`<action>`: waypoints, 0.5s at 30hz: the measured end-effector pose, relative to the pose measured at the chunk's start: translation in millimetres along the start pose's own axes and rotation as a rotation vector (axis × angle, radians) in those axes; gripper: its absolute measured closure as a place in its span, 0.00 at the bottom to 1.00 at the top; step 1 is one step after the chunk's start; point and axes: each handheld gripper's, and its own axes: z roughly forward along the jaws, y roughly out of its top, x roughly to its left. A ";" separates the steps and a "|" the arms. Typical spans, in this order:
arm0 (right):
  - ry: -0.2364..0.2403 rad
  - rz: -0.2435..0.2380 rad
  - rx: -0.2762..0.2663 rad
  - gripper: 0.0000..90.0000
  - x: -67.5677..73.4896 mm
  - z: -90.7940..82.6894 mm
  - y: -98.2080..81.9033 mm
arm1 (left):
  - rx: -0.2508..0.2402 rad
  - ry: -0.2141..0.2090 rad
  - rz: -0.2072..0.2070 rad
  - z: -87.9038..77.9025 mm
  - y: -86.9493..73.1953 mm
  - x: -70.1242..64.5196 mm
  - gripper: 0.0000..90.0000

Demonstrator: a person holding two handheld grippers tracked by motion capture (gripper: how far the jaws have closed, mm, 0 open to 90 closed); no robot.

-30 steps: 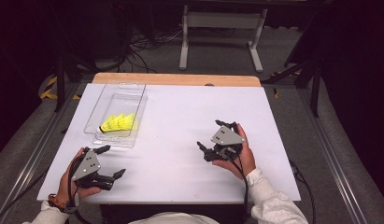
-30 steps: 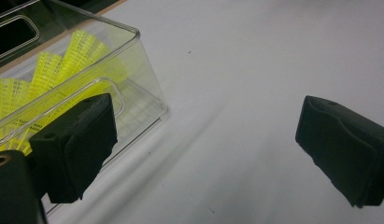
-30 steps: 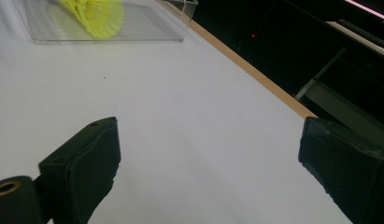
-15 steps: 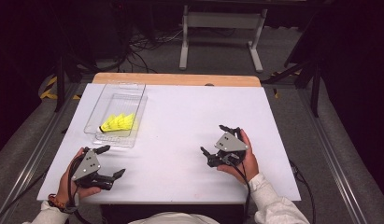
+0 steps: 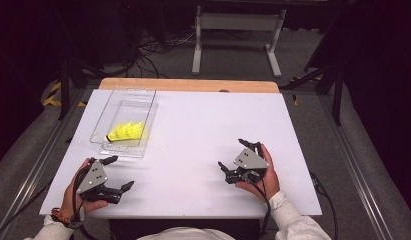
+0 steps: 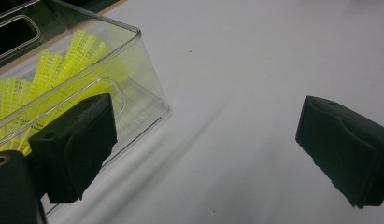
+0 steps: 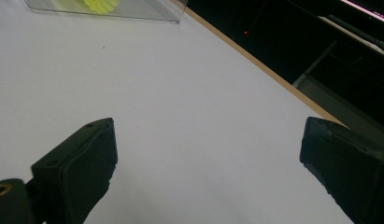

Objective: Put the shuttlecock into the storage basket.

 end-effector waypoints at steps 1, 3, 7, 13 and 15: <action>-0.002 0.003 0.000 0.06 0.2 -0.4 -1.2 | 0.000 0.001 0.000 -0.2 0.0 -0.1 0.07; -0.008 0.003 0.002 0.06 0.4 -1.9 -4.6 | -0.001 0.001 0.002 -0.4 0.1 0.1 0.07; -0.011 0.025 0.006 0.06 -0.4 -6.4 -10.4 | -0.004 0.006 0.002 -0.5 0.2 0.7 0.07; -0.025 0.054 0.012 0.05 -3.7 -15.2 -20.5 | -0.009 0.006 -0.002 -0.1 0.6 1.2 0.07; -0.032 0.059 0.015 0.05 -4.3 -17.8 -23.4 | -0.013 0.001 -0.006 0.0 0.5 1.4 0.07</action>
